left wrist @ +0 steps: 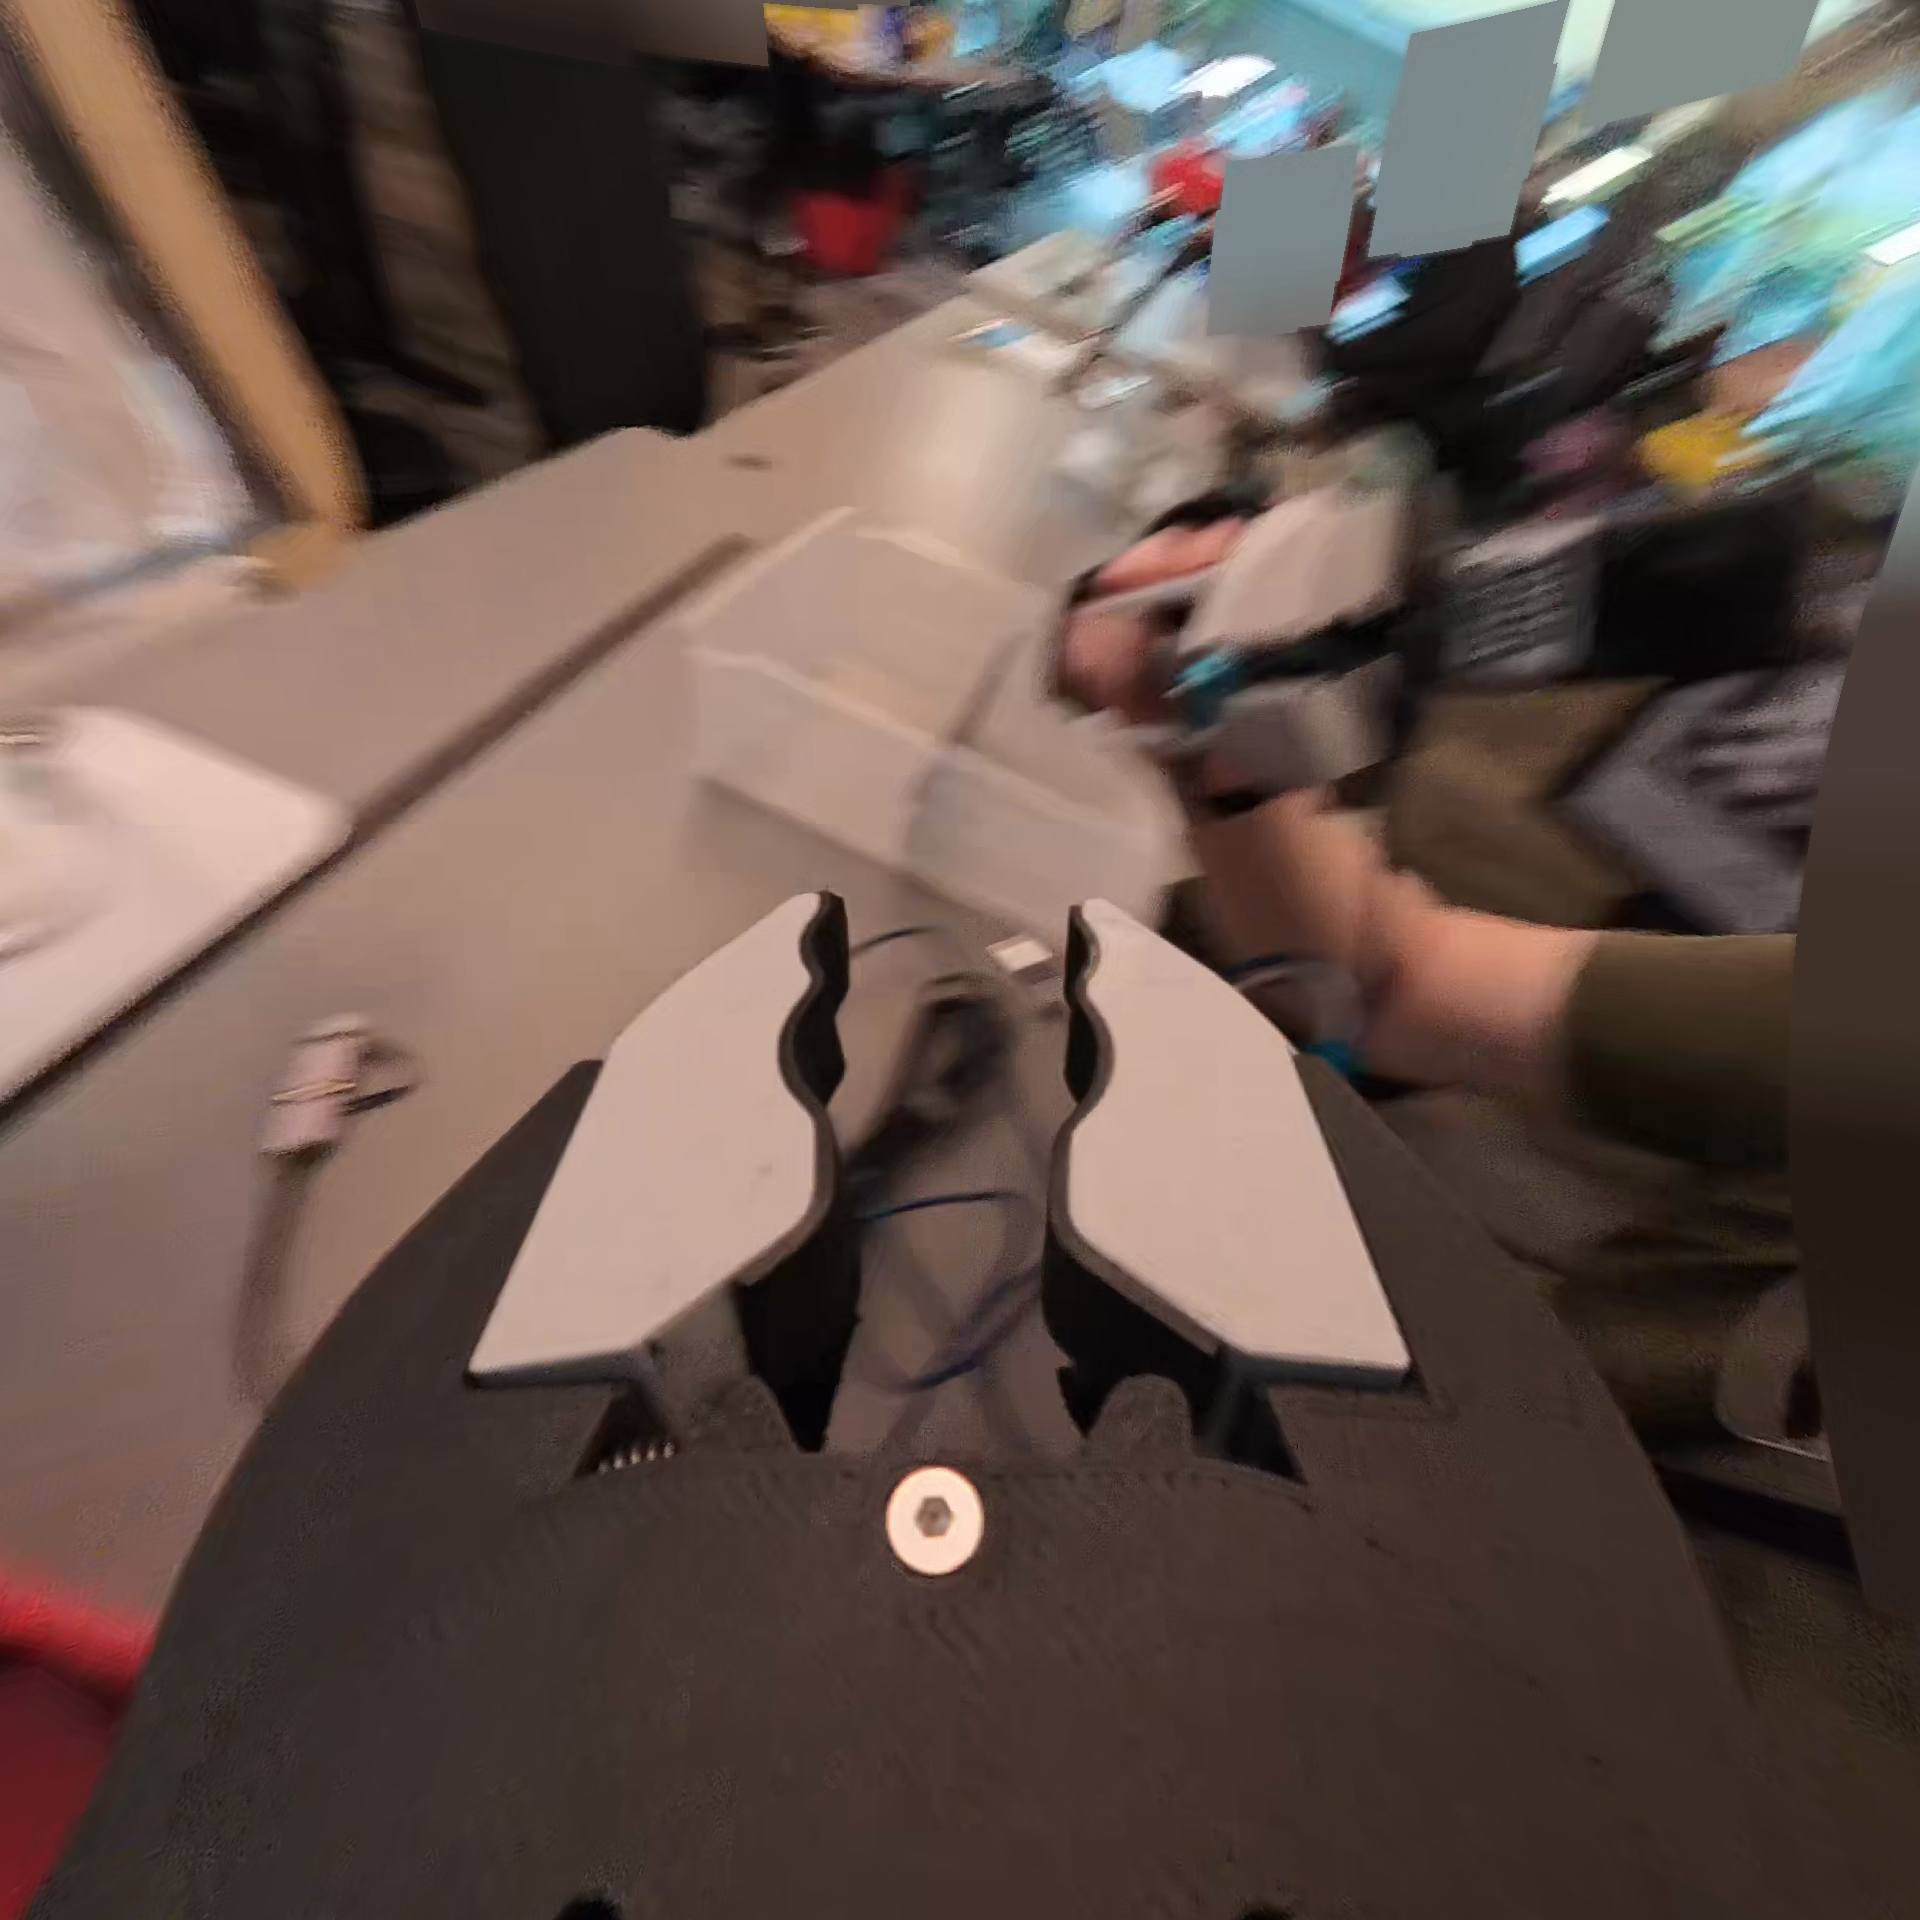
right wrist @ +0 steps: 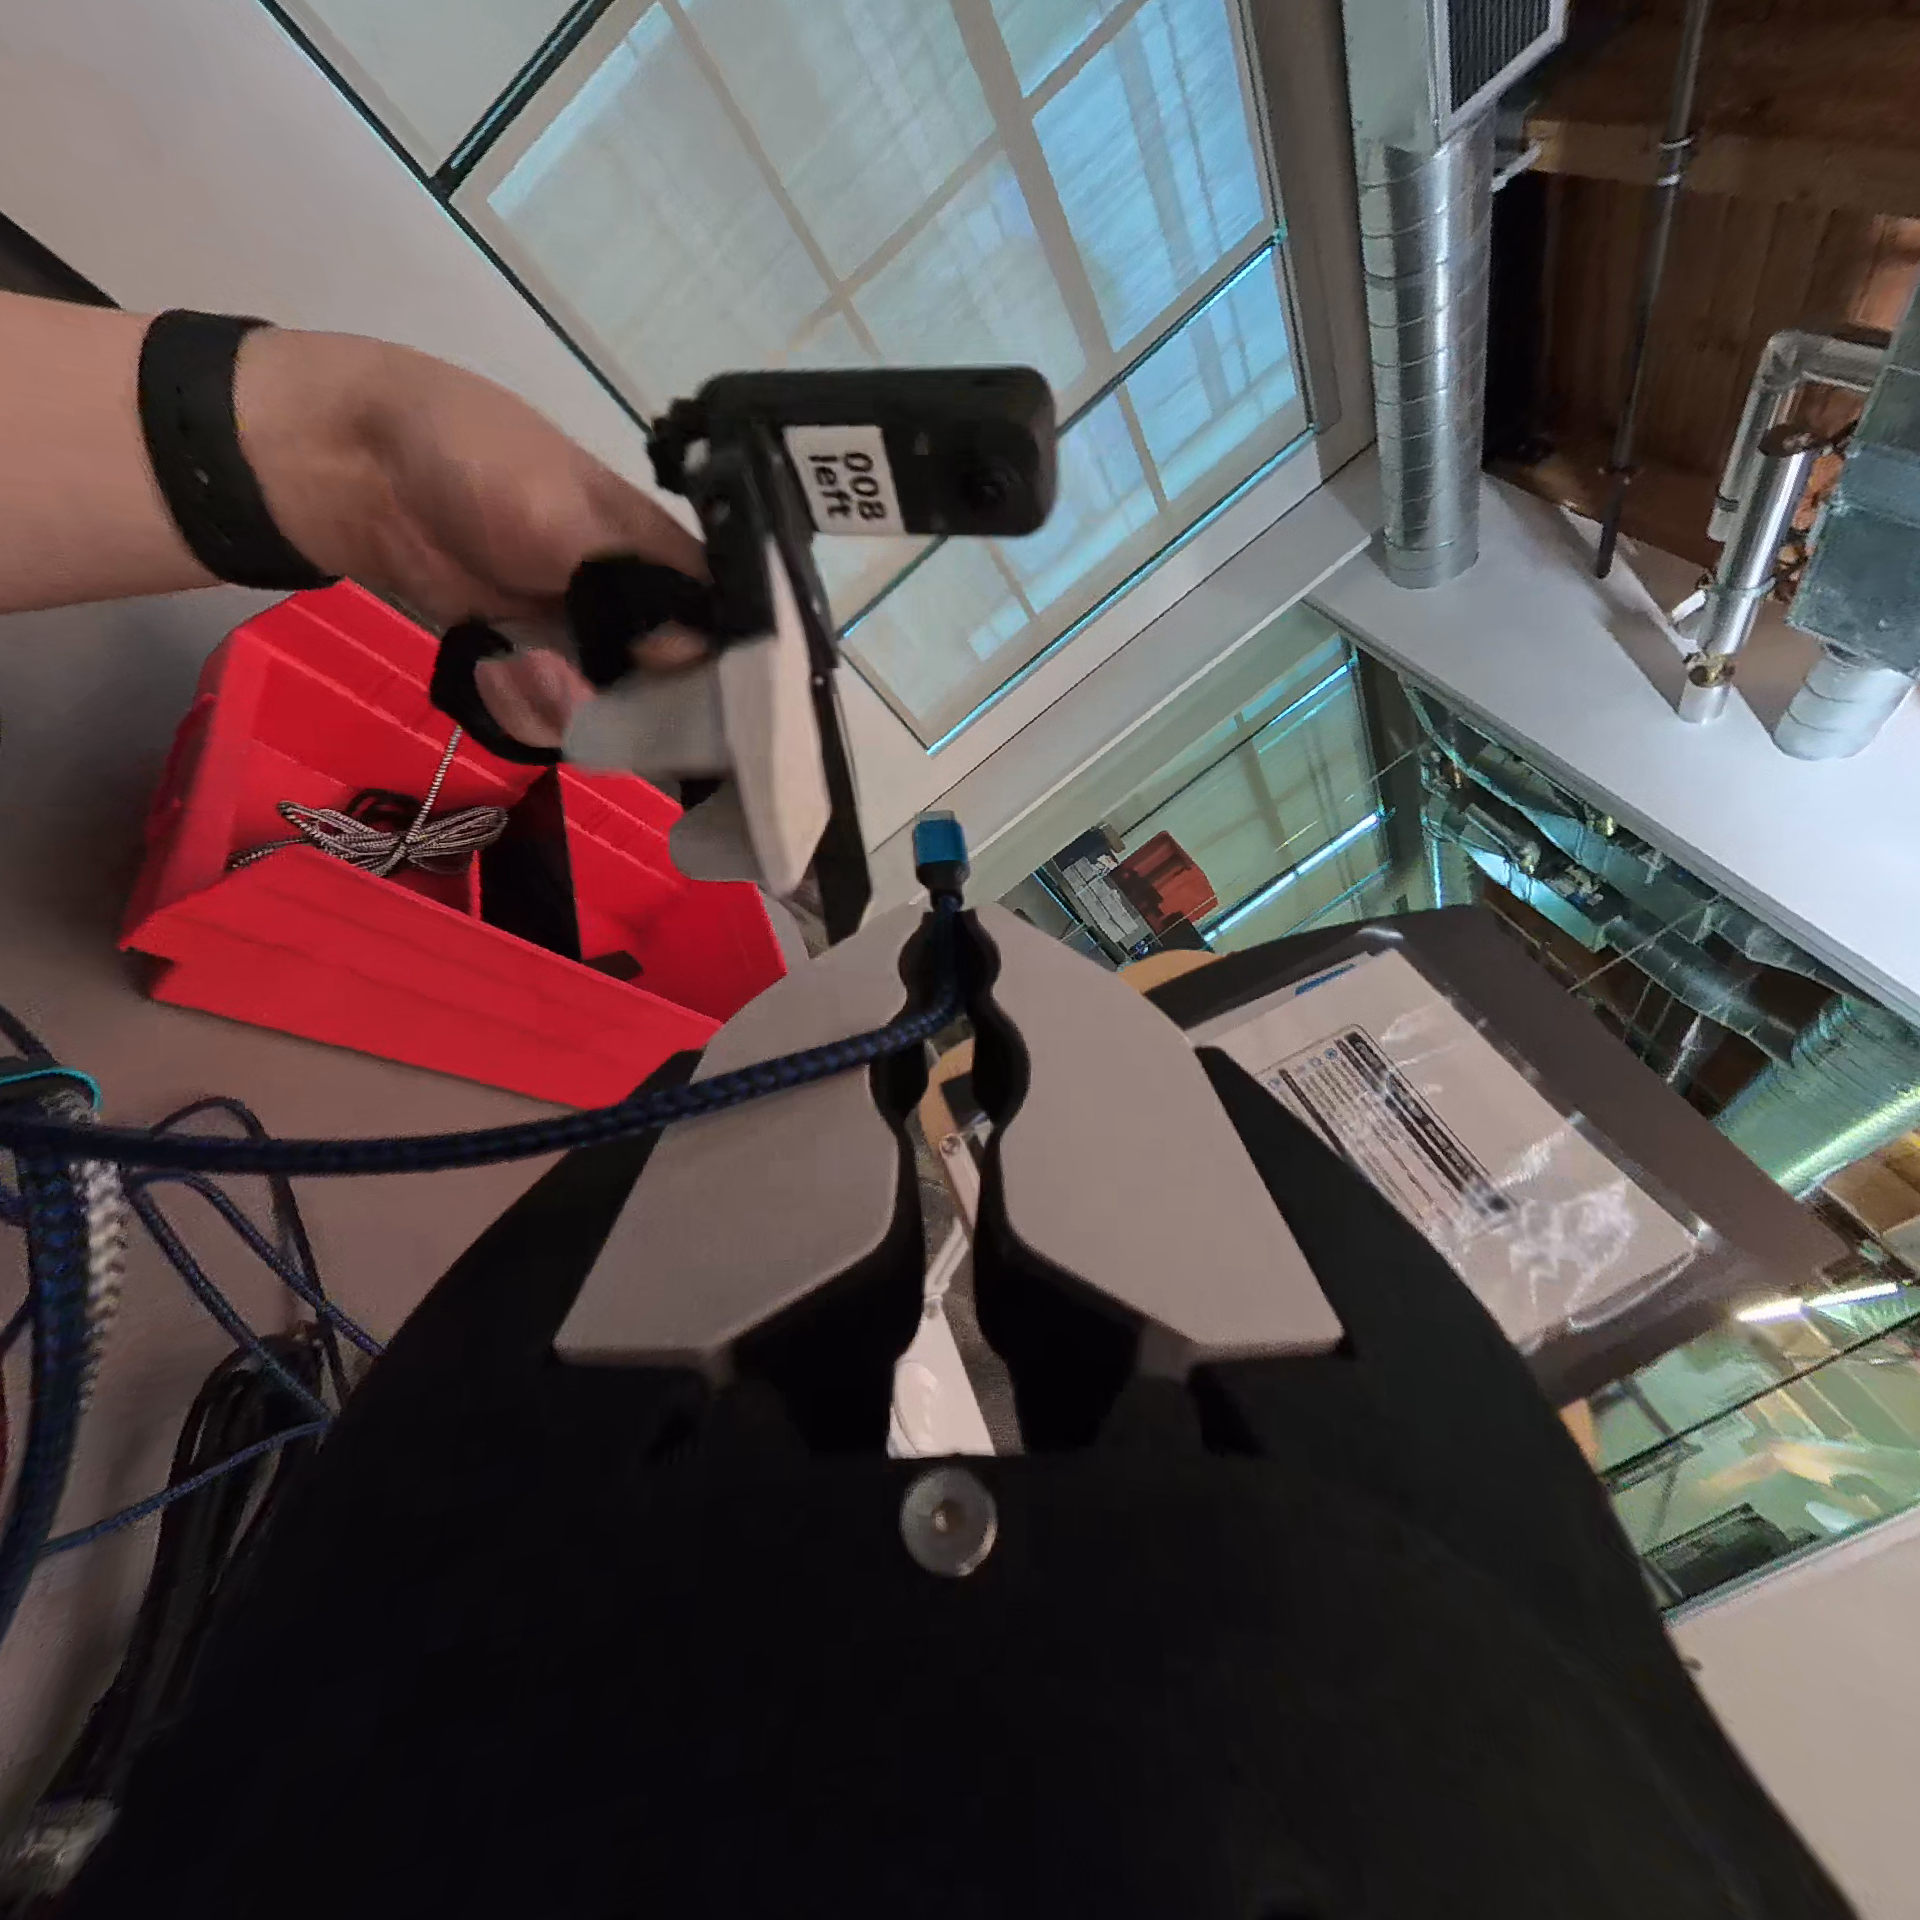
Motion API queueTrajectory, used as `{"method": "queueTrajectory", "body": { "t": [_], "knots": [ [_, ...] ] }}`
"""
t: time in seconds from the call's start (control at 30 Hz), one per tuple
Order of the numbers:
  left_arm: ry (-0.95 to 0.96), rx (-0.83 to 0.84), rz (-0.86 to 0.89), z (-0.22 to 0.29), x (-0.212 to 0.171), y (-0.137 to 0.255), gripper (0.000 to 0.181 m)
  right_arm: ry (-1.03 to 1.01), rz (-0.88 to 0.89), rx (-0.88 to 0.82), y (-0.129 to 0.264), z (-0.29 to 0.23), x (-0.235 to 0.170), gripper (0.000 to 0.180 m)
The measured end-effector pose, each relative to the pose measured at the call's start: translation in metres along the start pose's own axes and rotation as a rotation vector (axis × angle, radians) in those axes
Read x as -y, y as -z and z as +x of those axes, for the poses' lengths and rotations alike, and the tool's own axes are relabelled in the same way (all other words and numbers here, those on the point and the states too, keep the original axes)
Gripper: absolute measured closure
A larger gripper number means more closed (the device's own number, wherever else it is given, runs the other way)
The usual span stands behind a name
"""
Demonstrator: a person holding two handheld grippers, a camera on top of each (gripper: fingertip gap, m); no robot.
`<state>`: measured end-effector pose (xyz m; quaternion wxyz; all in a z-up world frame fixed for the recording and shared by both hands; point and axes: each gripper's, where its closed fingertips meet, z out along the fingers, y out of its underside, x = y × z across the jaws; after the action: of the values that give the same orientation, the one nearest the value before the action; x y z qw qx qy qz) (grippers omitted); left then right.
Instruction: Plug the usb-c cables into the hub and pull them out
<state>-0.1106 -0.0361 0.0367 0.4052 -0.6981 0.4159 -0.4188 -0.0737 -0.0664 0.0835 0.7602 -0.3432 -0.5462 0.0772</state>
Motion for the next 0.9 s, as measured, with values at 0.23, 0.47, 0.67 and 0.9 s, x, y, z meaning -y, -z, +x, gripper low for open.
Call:
{"method": "queueTrajectory", "body": {
  "t": [0.23,0.47,0.67,0.9],
  "knots": [
    [-0.094,0.437,-0.413,-0.084,-0.081,-0.038,0.148,-0.003,-0.026,0.009,0.030,0.028,0.010,0.177],
    [0.100,0.281,-0.638,-0.090,-0.143,-0.075,0.144,-0.002,-0.015,0.023,0.056,0.044,0.026,0.177],
    [-0.173,0.245,-0.862,-0.114,-0.149,-0.067,0.137,-0.008,0.017,0.030,0.067,0.048,0.037,0.176],
    [-0.257,0.105,-1.082,-0.136,-0.188,-0.072,0.133,0.002,0.048,0.021,0.079,0.053,0.046,0.176]
  ]
}}
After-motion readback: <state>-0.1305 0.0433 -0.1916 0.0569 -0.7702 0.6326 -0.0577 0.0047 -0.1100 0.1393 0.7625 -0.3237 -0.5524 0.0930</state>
